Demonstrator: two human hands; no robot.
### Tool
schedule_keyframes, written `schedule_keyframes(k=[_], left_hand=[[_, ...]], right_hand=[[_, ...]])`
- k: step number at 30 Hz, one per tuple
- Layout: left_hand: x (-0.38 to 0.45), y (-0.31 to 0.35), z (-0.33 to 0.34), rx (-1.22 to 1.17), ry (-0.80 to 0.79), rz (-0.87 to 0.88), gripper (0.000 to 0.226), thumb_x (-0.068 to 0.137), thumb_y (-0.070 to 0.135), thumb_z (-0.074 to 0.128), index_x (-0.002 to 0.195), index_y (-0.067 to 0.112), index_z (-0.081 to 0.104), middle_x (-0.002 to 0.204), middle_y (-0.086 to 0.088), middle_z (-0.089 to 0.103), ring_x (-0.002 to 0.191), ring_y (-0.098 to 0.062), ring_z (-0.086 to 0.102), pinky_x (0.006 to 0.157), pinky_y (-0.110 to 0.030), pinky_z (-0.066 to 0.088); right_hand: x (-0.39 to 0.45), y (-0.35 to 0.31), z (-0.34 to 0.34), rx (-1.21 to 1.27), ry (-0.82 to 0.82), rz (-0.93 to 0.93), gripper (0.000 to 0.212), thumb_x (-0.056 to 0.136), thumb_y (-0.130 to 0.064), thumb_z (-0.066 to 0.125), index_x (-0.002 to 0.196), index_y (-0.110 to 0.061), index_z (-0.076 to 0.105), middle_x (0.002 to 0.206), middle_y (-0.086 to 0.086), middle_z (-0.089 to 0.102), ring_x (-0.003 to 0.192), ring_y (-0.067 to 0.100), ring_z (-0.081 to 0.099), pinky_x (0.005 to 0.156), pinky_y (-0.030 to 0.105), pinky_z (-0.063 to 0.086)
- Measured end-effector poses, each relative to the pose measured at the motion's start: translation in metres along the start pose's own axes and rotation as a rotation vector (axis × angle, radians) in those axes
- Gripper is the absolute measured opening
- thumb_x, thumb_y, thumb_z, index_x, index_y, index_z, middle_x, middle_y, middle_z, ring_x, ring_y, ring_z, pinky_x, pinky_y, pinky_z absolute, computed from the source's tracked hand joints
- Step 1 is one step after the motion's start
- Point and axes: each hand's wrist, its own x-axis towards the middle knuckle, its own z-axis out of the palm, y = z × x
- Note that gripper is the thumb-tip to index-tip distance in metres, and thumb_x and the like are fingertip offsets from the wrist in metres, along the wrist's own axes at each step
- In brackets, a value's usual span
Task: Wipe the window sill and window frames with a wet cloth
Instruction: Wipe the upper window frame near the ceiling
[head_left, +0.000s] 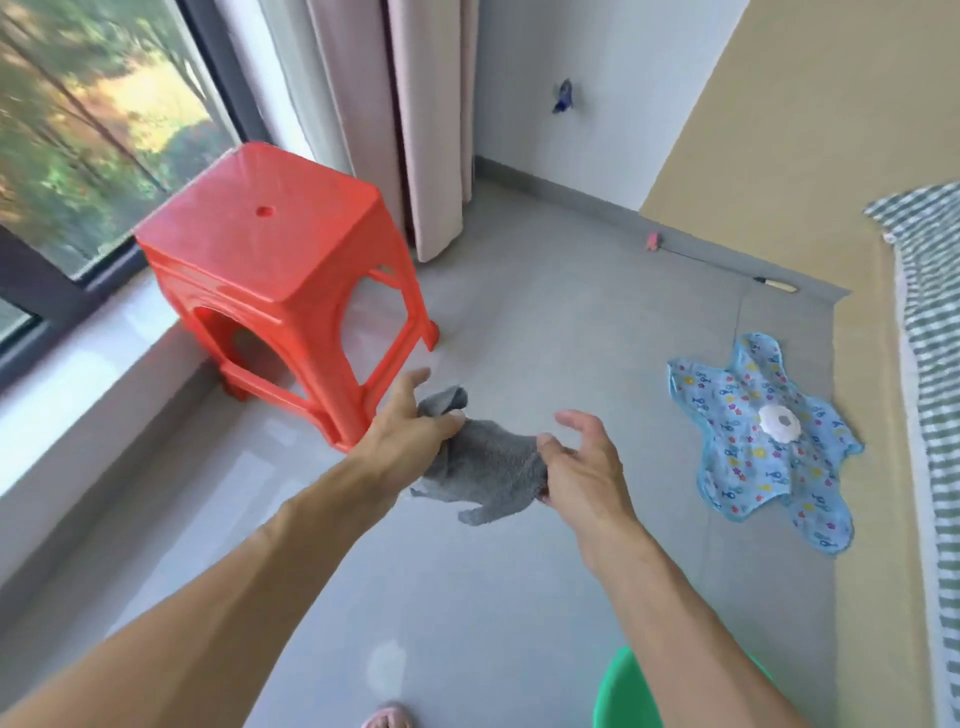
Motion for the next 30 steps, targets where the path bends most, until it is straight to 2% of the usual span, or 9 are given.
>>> schedule_keyframes(k=[4, 6, 9, 12, 16, 20, 23, 26, 30], left_hand=[[0.022, 0.016, -0.053, 0.129, -0.078, 0.037, 0.111, 0.063, 0.003, 0.084, 0.146, 0.035, 0.017, 0.097, -0.004, 0.062, 0.073, -0.014, 0.067, 0.067, -0.03, 0.059], [0.034, 0.029, -0.069, 0.273, 0.005, 0.062, 0.097, 0.069, -0.007, 0.073, 0.14, 0.035, 0.022, 0.082, -0.003, 0.057, 0.063, -0.015, 0.059, 0.053, -0.023, 0.053], [0.063, 0.044, -0.091, 0.207, 0.229, -0.003, 0.076, 0.071, -0.005, 0.065, 0.125, 0.039, 0.036, 0.083, -0.012, 0.064, 0.067, -0.027, 0.06, 0.057, -0.035, 0.054], [0.091, 0.058, -0.11, 0.144, 0.38, -0.011, 0.044, 0.083, 0.001, 0.06, 0.112, 0.034, 0.052, 0.087, -0.012, 0.071, 0.068, -0.026, 0.063, 0.052, -0.026, 0.047], [0.128, 0.078, -0.136, 0.083, 0.474, 0.014, 0.036, 0.096, 0.001, 0.042, 0.103, 0.024, 0.07, 0.079, -0.003, 0.066, 0.054, -0.012, 0.05, 0.041, -0.012, 0.036], [0.175, 0.08, -0.171, -0.03, 0.533, -0.027, 0.033, 0.097, 0.004, 0.043, 0.11, 0.019, 0.069, 0.083, -0.002, 0.065, 0.057, -0.01, 0.051, 0.045, -0.011, 0.038], [0.215, 0.077, -0.198, -0.097, 0.584, -0.065, 0.029, 0.094, 0.017, 0.058, 0.122, 0.017, 0.061, 0.089, -0.001, 0.064, 0.07, -0.011, 0.058, 0.062, -0.019, 0.048], [0.247, 0.061, -0.218, 0.04, 0.764, -0.176, 0.054, 0.085, 0.029, 0.069, 0.135, 0.019, 0.051, 0.125, -0.008, 0.051, 0.111, -0.02, 0.053, 0.093, -0.033, 0.047], [0.273, 0.042, -0.228, -0.013, 0.83, -0.352, 0.095, 0.076, 0.028, 0.079, 0.153, 0.028, 0.023, 0.155, -0.019, 0.012, 0.143, -0.033, 0.021, 0.113, -0.041, 0.035]], right_hand=[[0.035, -0.059, 0.045, 0.141, -0.159, -0.049, 0.027, 0.094, -0.01, 0.055, 0.103, -0.029, 0.071, 0.092, -0.011, 0.065, 0.086, 0.005, 0.062, 0.092, 0.037, 0.055], [0.054, -0.083, 0.061, -0.139, -0.278, -0.171, 0.038, 0.084, -0.009, 0.065, 0.12, -0.022, 0.067, 0.099, -0.012, 0.065, 0.089, 0.001, 0.062, 0.077, 0.012, 0.05], [0.087, -0.113, 0.083, -0.629, -0.313, -0.449, 0.051, 0.081, -0.004, 0.059, 0.127, -0.025, 0.055, 0.106, -0.005, 0.058, 0.091, 0.014, 0.057, 0.066, 0.012, 0.037], [0.121, -0.146, 0.103, -0.563, -0.274, -0.471, 0.043, 0.079, -0.003, 0.056, 0.114, -0.027, 0.05, 0.086, -0.007, 0.053, 0.068, 0.013, 0.052, 0.048, 0.013, 0.033], [0.175, -0.194, 0.138, -0.452, -0.26, -0.461, 0.011, 0.074, -0.009, 0.067, 0.081, -0.018, 0.069, 0.078, -0.01, 0.06, 0.072, 0.008, 0.056, 0.057, 0.009, 0.038], [0.22, -0.231, 0.186, -0.381, -0.423, -0.313, 0.01, 0.08, -0.006, 0.061, 0.074, -0.014, 0.058, 0.069, -0.004, 0.055, 0.064, 0.01, 0.049, 0.049, 0.01, 0.035], [0.255, -0.247, 0.236, -0.324, -0.415, -0.28, 0.015, 0.086, -0.003, 0.049, 0.086, -0.017, 0.052, 0.08, 0.0, 0.055, 0.072, 0.017, 0.053, 0.056, 0.022, 0.047], [0.29, -0.259, 0.282, -0.36, -0.349, -0.402, 0.015, 0.091, -0.009, 0.05, 0.1, -0.018, 0.057, 0.098, 0.0, 0.064, 0.096, 0.02, 0.059, 0.088, 0.035, 0.048], [0.336, -0.276, 0.324, -0.688, -0.446, -0.625, 0.011, 0.097, -0.023, 0.055, 0.106, -0.019, 0.06, 0.097, 0.003, 0.056, 0.086, 0.021, 0.051, 0.072, 0.026, 0.032]])
